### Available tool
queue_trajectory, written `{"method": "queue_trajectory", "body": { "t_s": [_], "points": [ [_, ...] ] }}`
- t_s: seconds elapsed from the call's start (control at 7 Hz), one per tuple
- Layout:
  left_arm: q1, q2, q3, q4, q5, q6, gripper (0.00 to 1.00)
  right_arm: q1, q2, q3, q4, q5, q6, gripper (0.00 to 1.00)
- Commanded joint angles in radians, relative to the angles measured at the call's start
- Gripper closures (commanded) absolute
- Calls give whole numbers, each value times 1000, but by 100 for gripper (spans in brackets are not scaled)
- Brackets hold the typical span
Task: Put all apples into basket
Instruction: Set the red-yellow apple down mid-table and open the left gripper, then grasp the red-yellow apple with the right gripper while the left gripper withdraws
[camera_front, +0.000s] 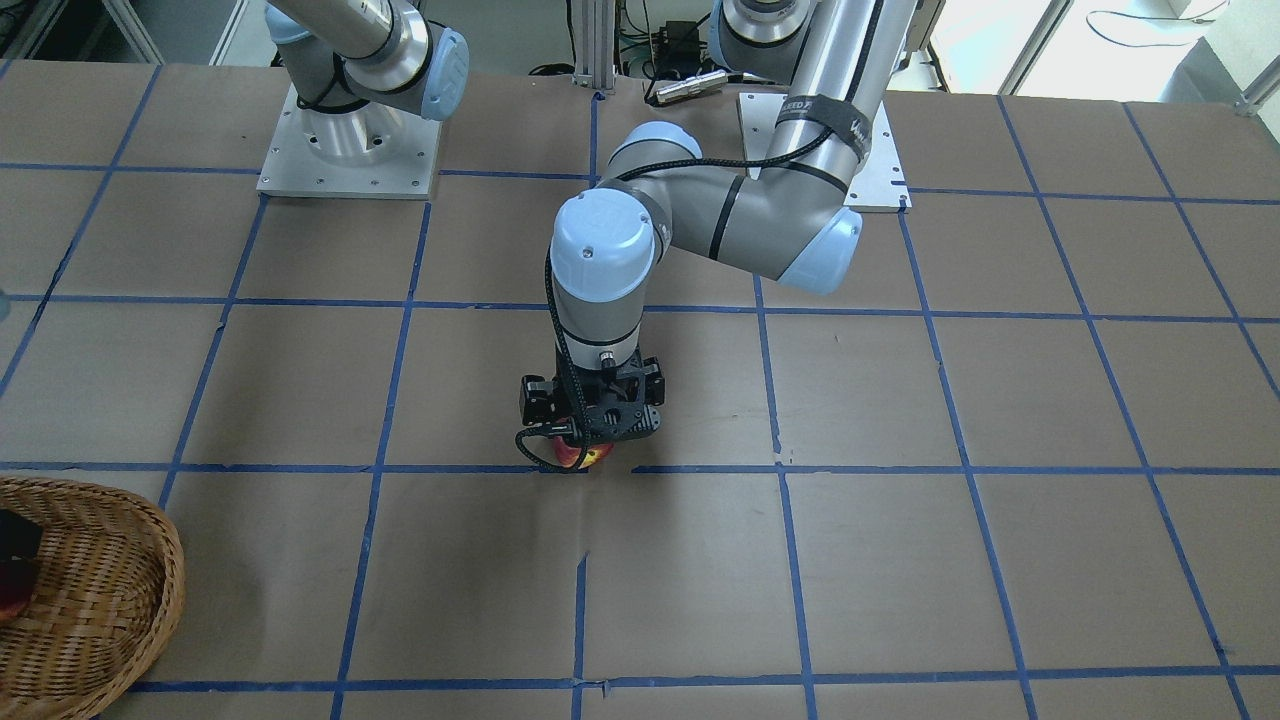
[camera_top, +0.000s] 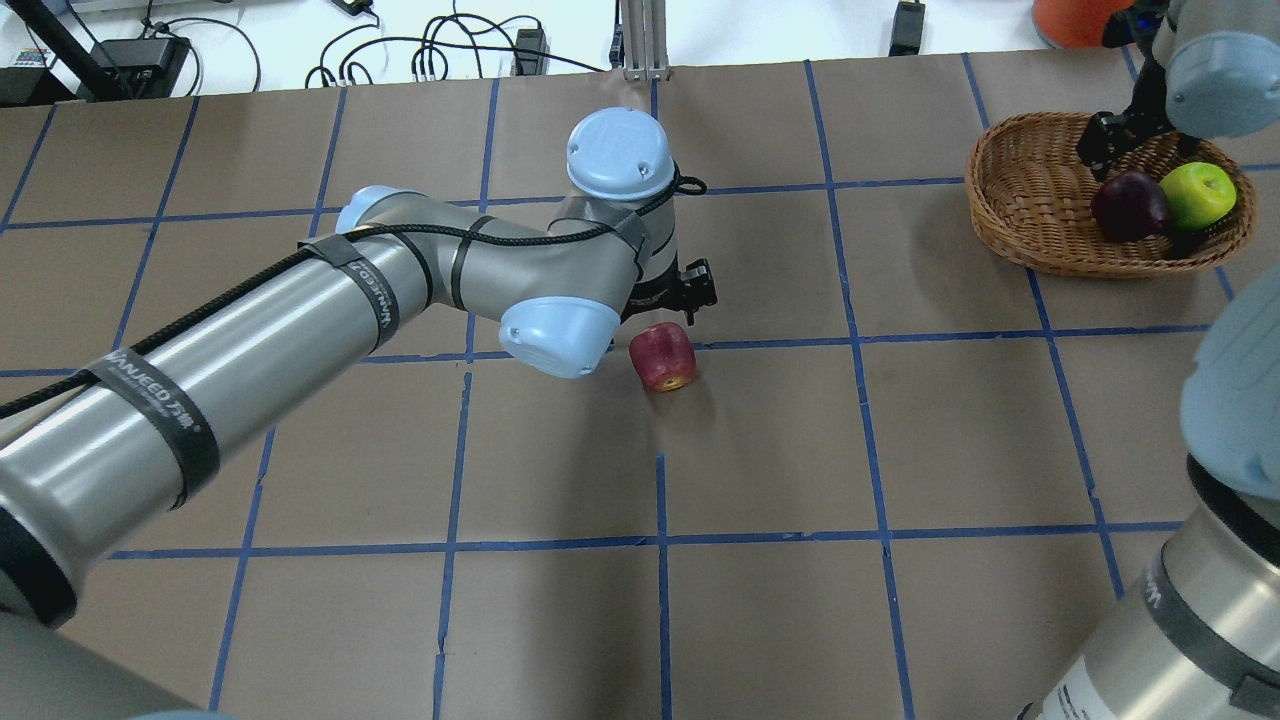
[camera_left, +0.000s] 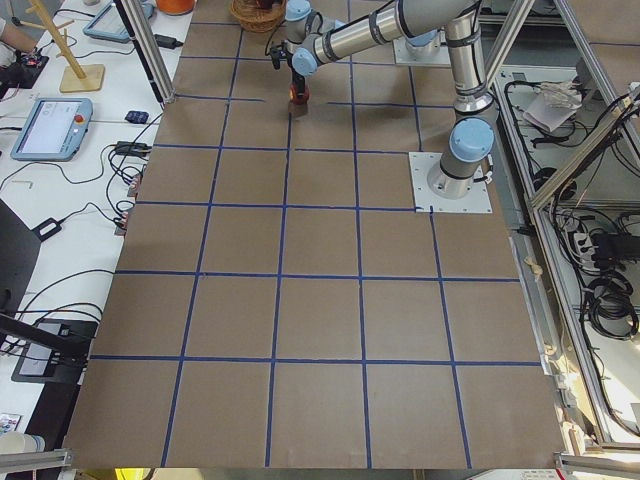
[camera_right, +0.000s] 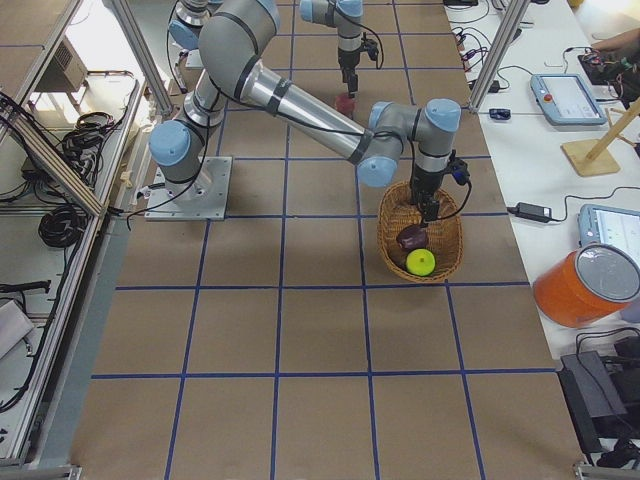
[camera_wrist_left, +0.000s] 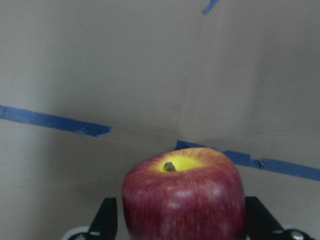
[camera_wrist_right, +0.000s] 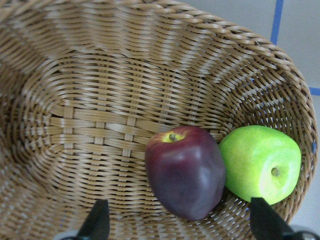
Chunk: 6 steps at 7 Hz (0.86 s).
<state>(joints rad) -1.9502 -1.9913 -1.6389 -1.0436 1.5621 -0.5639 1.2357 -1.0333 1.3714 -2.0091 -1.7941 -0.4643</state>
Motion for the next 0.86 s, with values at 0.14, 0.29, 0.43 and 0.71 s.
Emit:
{"method": "queue_trajectory", "body": {
  "t_s": [0.14, 0.29, 0.43, 0.71],
  "points": [
    [83, 243, 106, -401, 4, 195, 0, 189, -125, 12, 258, 172, 186, 0],
    [144, 323, 105, -479, 3, 273, 0, 276, -128, 23, 277, 217, 244, 0],
    [259, 389, 102, -583, -2, 351, 0, 356, -128, 52, 277, 225, 332, 0],
    [333, 463, 82, -612, 0, 528, 0, 494, -117, 142, 159, 312, 381, 0]
  ]
}}
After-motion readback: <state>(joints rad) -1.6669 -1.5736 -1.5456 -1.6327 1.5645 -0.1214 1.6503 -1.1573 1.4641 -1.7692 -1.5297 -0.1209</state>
